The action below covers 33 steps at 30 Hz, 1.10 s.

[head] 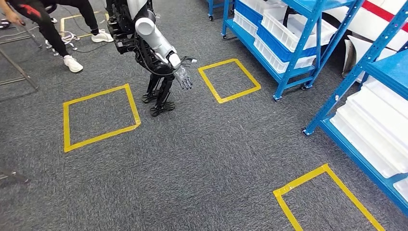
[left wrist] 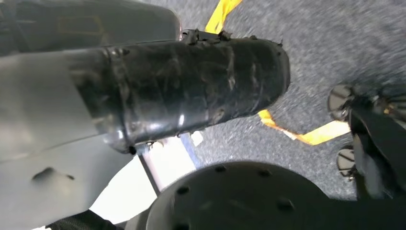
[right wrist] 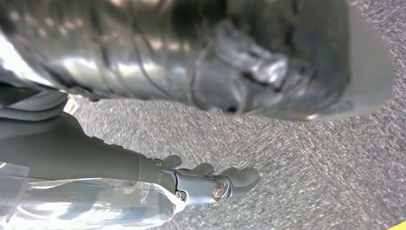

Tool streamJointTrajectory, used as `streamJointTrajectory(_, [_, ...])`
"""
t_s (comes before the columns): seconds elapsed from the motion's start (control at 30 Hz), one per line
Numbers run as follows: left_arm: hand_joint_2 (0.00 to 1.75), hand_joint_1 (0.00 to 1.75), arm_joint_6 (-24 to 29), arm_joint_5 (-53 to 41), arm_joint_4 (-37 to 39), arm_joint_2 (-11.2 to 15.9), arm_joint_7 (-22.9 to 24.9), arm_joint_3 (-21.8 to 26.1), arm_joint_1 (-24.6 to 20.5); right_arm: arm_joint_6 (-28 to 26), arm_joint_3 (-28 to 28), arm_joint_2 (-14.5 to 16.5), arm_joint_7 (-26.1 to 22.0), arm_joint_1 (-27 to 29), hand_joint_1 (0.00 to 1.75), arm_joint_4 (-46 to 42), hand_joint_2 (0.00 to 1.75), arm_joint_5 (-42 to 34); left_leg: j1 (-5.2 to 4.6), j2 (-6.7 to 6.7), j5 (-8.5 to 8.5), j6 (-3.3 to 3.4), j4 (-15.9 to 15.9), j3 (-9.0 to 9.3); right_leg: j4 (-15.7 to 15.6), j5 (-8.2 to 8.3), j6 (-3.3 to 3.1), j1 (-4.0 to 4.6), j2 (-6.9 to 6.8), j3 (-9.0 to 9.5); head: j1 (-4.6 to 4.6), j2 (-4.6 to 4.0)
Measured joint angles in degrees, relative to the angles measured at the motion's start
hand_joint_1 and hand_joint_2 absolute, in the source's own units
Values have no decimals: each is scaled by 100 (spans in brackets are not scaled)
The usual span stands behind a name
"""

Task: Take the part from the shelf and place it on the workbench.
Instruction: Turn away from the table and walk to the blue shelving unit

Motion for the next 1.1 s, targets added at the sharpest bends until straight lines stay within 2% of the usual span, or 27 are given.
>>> streamJointTrajectory(0.07, [0, 0, -7, 0, 1, 1, 5, 0, -6, 0, 0, -6, 0, -10, 0, 0, 0, 0, 23, -171, 87, 38, -354, 151, 55, -22, 90, -7, 127, -56, 1, 0])
streamJointTrajectory(0.13, [0, 0, -10, 0, 0, 1, 2, 0, -14, 0, 0, -9, -1, -1, 0, 1, 0, 0, 12, -68, 85, 145, -364, 139, 40, -2, 175, -26, 234, -92, 10, 0])
streamJointTrajectory(0.17, [0, 0, -9, 0, -1, -5, -4, 0, -19, 0, 0, -9, -1, 11, 0, 2, 0, 0, 11, 1, 100, 194, -375, 138, 63, -17, 205, -32, 198, -116, 11, 0])
streamJointTrajectory(0.2, [0, 0, -9, 0, -1, -19, -8, 1, -22, 0, 0, -11, -1, 19, 0, 4, 0, 0, 13, 69, 117, 240, -387, 133, 187, -93, 226, -31, 92, -181, 22, 0])
streamJointTrajectory(0.23, [0, 0, -8, 0, -1, -37, -10, 2, -23, 0, 0, -14, 0, 18, 0, 5, 0, 0, 14, 140, 129, 278, -398, 127, 449, -240, 237, -26, -58, -311, 35, 0])
streamJointTrajectory(0.27, [0, 0, -5, 0, -1, -62, -8, 3, -20, 0, 0, -15, 0, 11, 0, 7, 0, 0, -2, 207, 130, 301, -400, 119, 839, -441, 245, -19, -229, -503, 47, 0])
streamJointTrajectory(0.3, [0, 0, -1, 0, 0, -85, -6, 4, -13, 0, 1, -15, -1, 1, 0, 7, 0, 1, -20, 275, 125, 319, -400, 110, 1292, -648, 250, -17, -337, -727, 56, 0])
streamJointTrajectory(0.33, [0, 0, 4, 0, 1, -103, -4, 5, -5, 0, 1, -13, -1, -3, 0, 8, 0, 1, -39, 346, 120, 330, -400, 105, 1677, -790, 251, -17, -390, -918, 56, 0])
streamJointTrajectory(0.37, [0, 0, 8, 0, 1, -117, -3, 5, -2, 0, 2, -10, -1, 3, 0, 8, 0, 2, -58, 412, 114, 339, -399, 104, 1886, -830, 243, -16, -415, -1021, 55, 0])
streamJointTrajectory(0.4, [0, 0, 10, 0, 1, -125, -3, 6, -2, 0, 2, -10, -1, 13, 0, 9, 0, 2, -77, 472, 107, 346, -399, 109, 1851, -755, 220, -11, -432, -1003, 55, 0])
streamJointTrajectory(0.43, [0, 0, 9, 0, 1, -129, -3, 7, -5, 0, 2, -12, 0, 21, 0, 10, 0, 2, -96, 529, 100, 351, -399, 121, 1575, -586, 178, 4, -465, -860, 56, 0])
streamJointTrajectory(0.5, [0, 0, 8, 0, 1, -131, -3, 7, -14, 0, 1, -22, 0, 9, 0, 11, 0, 2, -133, 646, 76, 344, -399, 158, 704, -222, 44, 77, -680, -404, 54, 0])
streamJointTrajectory(0.53, [0, 0, 7, 0, 1, -133, -3, 7, -17, 0, 2, -23, -1, -9, 0, 10, 0, 2, -145, 699, 62, 327, -400, 172, 368, -115, -10, 118, -787, -232, 52, 0])
streamJointTrajectory(0.57, [0, 0, 6, 0, 1, -136, -3, 7, -20, 0, 2, -27, -1, -25, 0, 9, 0, 2, -152, 750, 48, 303, -401, 184, 177, -72, -46, 151, -855, -143, 50, 0])
streamJointTrajectory(0.6, [0, 0, 5, 0, 1, -139, -3, 7, -23, 0, 3, -33, -2, -34, 0, 9, 0, 2, -155, 799, 38, 277, -405, 194, 119, -70, -59, 168, -856, -128, 48, 0])
streamJointTrajectory(0.67, [0, 0, 5, 0, -2, -144, -9, 7, -37, 0, 2, -45, -2, -20, 0, 10, 0, 2, -148, 877, 18, 219, -425, 240, 52, -23, -76, 154, -728, -109, 48, 0])
streamJointTrajectory(0.73, [0, 0, 5, 0, -4, -138, -13, 7, -51, 0, 2, -46, -2, 3, 0, 11, 0, 2, -138, 697, -112, 146, -270, 216, -63, 43, -98, 108, -607, -39, 32, 0])
streamJointTrajectory(0.77, [0, 0, 5, 0, -5, -128, -11, 7, -55, 0, 2, -42, -2, 4, 0, 13, 0, 2, -126, 548, -260, 111, -17, 109, -102, 72, -105, 84, -548, -13, 20, 0])
streamJointTrajectory(0.8, [0, 0, 4, 0, -5, -113, -7, 7, -56, 0, 2, -40, -2, -2, 0, 13, 0, 2, -114, 408, -442, 84, 341, -63, -112, 80, -112, 78, -487, -11, 10, 0])
streamJointTrajectory(0.83, [0, 0, 2, 0, -5, -93, -4, 7, -51, 0, 2, -38, -2, -9, 0, 14, 0, 2, -102, 340, -615, 66, 741, -268, -109, 82, -118, 73, -423, -17, 6, 0])
streamJointTrajectory(0.87, [0, 0, 1, 0, -5, -74, -1, 7, -41, 0, 2, -31, -2, -13, 0, 14, 0, 2, -95, 310, -703, 54, 1049, -439, -101, 81, -119, 70, -351, -19, 3, 0])
streamJointTrajectory(0.9, [0, 0, 2, 0, -5, -58, 0, 7, -28, 0, 3, -25, -2, -13, 0, 15, 0, 2, -91, 293, -685, 47, 1182, -533, -88, 75, -114, 67, -277, -19, 2, 0])
streamJointTrajectory(0.93, [0, 0, 6, 0, -5, -45, -1, 7, -13, 0, 3, -15, -2, -11, 0, 15, 0, 2, -88, 278, -548, 47, 1087, -519, -69, 65, -102, 60, -194, -19, 2, 0])
streamJointTrajectory(0.97, [0, 0, 11, 0, -4, -37, -2, 7, -3, 0, 3, -8, -2, -8, 0, 16, 0, 2, -84, 250, -339, 49, 804, -411, -44, 52, -83, 51, -114, -18, 0, 0])
streamJointTrajectory(1.0, [0, 0, 17, 0, -4, -32, -3, 7, 2, 0, 3, -3, -2, -6, 0, 16, 0, 2, -73, 177, -114, 50, 410, -244, -14, 35, -58, 42, -40, -22, 1, 0])
streamJointTrajectory(1.03, [0, 0, 21, 0, -3, -27, -3, 7, -2, 0, 3, 1, -2, -6, 0, 16, 0, 2, -61, 61, 39, 55, 47, -85, 27, 12, -24, 42, 30, -37, -1, 0])
streamJointTrajectory(1.1, [0, 0, 25, 0, -3, -24, 2, 7, -19, 0, 2, 0, -2, -10, 0, 16, 0, 2, -44, -94, 149, 91, -329, 68, 83, -11, 42, 44, 146, -82, 5, 0])
